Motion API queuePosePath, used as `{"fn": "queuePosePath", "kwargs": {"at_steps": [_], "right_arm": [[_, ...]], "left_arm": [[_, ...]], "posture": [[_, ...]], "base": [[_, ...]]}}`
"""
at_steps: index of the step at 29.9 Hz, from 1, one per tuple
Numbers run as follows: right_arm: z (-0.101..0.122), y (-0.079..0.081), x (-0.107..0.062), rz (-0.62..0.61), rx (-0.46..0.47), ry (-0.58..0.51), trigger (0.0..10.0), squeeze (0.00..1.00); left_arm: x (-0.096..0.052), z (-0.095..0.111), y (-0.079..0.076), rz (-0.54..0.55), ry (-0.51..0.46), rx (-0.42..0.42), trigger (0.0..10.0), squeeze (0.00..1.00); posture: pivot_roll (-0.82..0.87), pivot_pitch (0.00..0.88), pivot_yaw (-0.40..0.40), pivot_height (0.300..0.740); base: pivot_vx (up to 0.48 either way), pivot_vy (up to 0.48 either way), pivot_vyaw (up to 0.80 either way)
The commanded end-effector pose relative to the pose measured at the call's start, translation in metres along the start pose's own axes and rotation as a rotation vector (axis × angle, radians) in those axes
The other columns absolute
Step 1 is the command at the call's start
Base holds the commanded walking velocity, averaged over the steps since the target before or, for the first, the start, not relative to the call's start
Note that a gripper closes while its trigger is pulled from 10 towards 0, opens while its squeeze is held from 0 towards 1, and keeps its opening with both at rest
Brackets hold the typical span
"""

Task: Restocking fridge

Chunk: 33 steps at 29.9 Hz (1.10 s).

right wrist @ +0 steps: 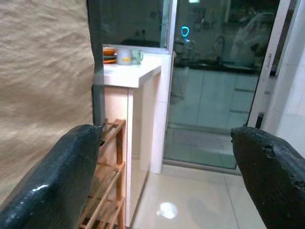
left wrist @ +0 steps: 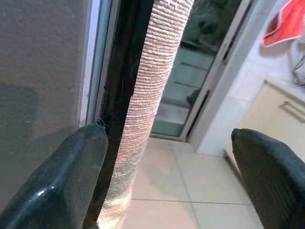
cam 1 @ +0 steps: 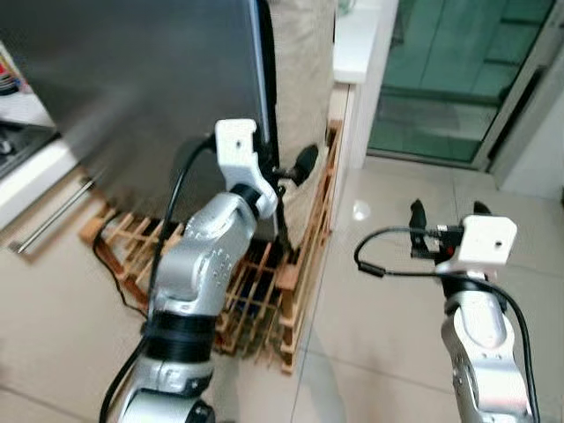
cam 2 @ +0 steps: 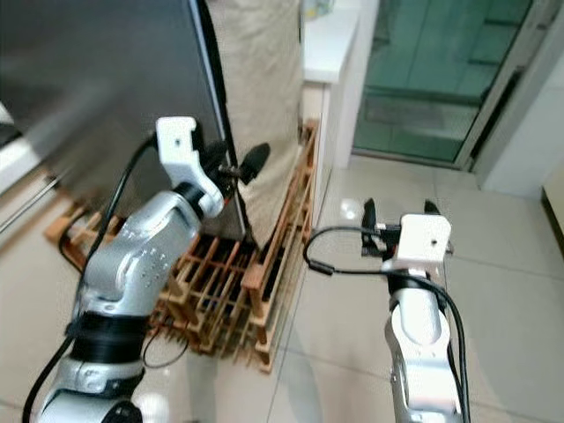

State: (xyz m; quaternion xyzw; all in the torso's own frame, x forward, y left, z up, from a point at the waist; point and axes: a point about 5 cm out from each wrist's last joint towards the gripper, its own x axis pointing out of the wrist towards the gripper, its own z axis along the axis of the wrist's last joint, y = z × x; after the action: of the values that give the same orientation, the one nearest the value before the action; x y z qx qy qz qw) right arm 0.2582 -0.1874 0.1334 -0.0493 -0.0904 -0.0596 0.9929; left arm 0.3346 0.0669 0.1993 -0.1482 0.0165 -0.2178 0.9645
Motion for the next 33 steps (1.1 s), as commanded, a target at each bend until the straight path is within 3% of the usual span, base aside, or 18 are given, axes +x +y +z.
{"fn": "queuePosePath", "kwargs": {"at_steps": [1, 9, 15, 22, 26, 28, 31, 32, 33], "right_arm": [[0.001, -0.001, 0.001, -0.008, -0.003, -0.009, 10.0, 0.0], [0.0, -0.002, 0.0, -0.017, -0.006, -0.007, 10.0, 0.0], [0.0, -0.003, 0.0, -0.02, -0.01, -0.007, 10.0, 0.0], [0.001, -0.003, 0.0, -0.018, -0.008, -0.008, 10.0, 0.0], [0.001, 0.001, 0.002, -0.01, -0.003, -0.007, 10.0, 0.0], [0.001, 0.002, 0.002, -0.01, -0.002, -0.009, 10.0, 0.0], [0.002, 0.001, 0.003, -0.011, -0.002, -0.013, 10.0, 0.0], [0.002, 0.001, 0.003, -0.011, -0.002, -0.013, 10.0, 0.0], [0.002, 0.001, 0.003, -0.011, -0.002, -0.014, 10.0, 0.0]], "left_arm": [[0.003, 0.003, 0.004, 0.037, -0.01, 0.018, 10.0, 0.0], [0.008, 0.002, 0.01, 0.094, -0.026, 0.026, 10.0, 0.0], [0.009, -0.006, 0.015, 0.139, -0.006, -0.054, 10.0, 0.0], [0.012, -0.005, 0.006, 0.082, -0.022, -0.065, 10.0, 0.0], [0.02, 0.004, -0.039, -0.187, -0.059, -0.096, 10.0, 0.0], [0.02, 0.006, -0.049, -0.243, -0.07, -0.099, 10.0, 0.0], [0.016, 0.01, -0.083, -0.47, -0.083, -0.18, 10.0, 0.0], [0.016, 0.01, -0.083, -0.47, -0.083, -0.18, 10.0, 0.0], [0.011, 0.014, -0.102, -0.598, -0.097, -0.233, 10.0, 0.0]], "posture": [[-0.12, 0.0, 0.09, 0.74], [-0.13, 0.0, 0.09, 0.74], [-0.13, 0.0, 0.089, 0.74], [-0.13, 0.0, 0.087, 0.74], [-0.13, 0.0, 0.087, 0.74], [-0.13, 0.0, 0.089, 0.74], [-0.14, 0.0, 0.092, 0.74], [-0.14, 0.0, 0.092, 0.74], [-0.14, 0.0, 0.093, 0.74]], "base": [[0.0, 0.0, 0.0], [0.0, 0.0, 0.0], [0.0, 0.0, 0.0], [0.0, 0.0, 0.0], [0.0, 0.0, 0.0], [0.0, 0.0, 0.0], [0.0, 0.0, 0.0], [0.0, 0.0, 0.0], [0.0, 0.0, 0.0]]}}
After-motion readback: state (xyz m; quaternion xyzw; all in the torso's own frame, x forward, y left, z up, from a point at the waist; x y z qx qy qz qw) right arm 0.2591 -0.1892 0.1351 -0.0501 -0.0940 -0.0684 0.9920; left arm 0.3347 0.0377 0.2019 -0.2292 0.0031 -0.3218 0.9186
